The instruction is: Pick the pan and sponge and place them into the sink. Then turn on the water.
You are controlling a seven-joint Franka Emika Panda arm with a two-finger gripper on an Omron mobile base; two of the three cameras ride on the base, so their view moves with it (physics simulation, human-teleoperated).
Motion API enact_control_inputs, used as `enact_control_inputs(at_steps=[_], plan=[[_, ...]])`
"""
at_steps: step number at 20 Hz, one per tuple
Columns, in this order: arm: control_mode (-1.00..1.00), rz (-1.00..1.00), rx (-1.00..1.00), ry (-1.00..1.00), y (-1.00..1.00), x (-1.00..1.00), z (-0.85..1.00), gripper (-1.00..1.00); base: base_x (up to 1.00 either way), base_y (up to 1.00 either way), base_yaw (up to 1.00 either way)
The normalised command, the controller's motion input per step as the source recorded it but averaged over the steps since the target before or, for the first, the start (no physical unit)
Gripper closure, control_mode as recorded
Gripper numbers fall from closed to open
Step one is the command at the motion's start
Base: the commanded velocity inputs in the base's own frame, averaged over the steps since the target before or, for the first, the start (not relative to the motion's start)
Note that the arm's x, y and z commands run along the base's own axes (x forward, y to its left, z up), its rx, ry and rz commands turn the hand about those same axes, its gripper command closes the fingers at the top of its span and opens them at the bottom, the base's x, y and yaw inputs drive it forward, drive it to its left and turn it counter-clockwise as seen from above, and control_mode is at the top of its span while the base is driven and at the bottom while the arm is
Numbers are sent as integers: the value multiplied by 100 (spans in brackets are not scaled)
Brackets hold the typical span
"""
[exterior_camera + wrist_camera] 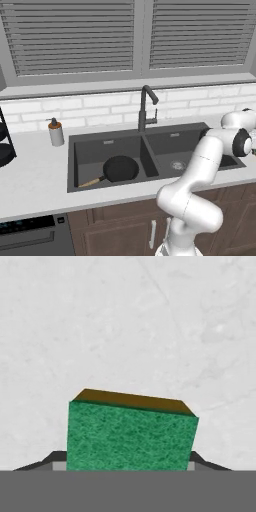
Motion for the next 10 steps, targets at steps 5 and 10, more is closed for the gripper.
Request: enact_control_inputs(at_steps=[5, 10], plan=[[-100, 0, 1, -9, 58, 0, 3, 100, 0, 0, 0], [-100, 0, -5, -1, 100, -2, 28, 100, 0, 0, 0]])
